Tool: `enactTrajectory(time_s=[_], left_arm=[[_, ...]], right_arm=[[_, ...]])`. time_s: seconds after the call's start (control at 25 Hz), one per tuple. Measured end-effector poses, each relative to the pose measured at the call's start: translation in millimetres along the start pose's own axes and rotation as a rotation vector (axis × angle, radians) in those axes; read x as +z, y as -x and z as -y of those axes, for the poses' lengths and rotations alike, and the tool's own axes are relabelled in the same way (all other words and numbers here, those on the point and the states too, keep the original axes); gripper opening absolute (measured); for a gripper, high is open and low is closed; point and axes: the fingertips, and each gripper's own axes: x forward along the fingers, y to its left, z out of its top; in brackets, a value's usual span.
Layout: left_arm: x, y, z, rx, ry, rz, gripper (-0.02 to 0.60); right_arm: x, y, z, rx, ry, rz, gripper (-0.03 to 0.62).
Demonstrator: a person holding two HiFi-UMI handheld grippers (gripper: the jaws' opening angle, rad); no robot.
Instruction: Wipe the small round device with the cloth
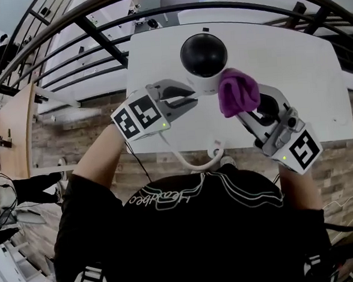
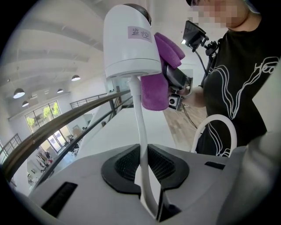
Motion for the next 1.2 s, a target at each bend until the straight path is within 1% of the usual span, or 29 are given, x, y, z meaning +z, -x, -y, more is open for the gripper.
enactTrajectory(time_s=[0.32,0.52,0.64,0.76,0.88,1.0,1.12,1.2], left_arm=[[1.7,-0.2,0.2,-0.072,0.001,0.034,0.06],[7.4,-4.2,3.9,-0.095,-0.002,0.062,0.06],[9.5,-3.5,5.1,-0.096,0.003,0.071,0.06],[6.4,2.0,3.8,-0.085,0.012,0.08,0.058],[8.4,1.6,2.5,-0.063,0.025,0.09,0.058],[6.5,2.3,2.6,-0.05,0.034,0.091,0.058],[4.3,2.3,1.1,-0.061,0.034,0.092,0.058],[2.5,1.8,1.7,-0.09,0.042,0.103,0.058]], right_arm=[[-20.3,1.3,-16.9,-0.05,-0.002,-0.086,0.067],[-22.5,15.3,-29.0,-0.095,-0.008,-0.122,0.066],[-20.5,21.3,-37.0,-0.108,-0.004,-0.136,0.067],[-19.6,19.1,-42.8,-0.102,-0.009,-0.14,0.066],[-14.9,23.5,-39.0,-0.094,-0.018,-0.125,0.067],[-9.7,27.4,-35.2,-0.108,-0.03,-0.113,0.066],[-5.9,30.0,-31.3,-0.137,-0.014,-0.116,0.066],[-3.6,28.6,-30.0,-0.172,0.006,-0.121,0.067]])
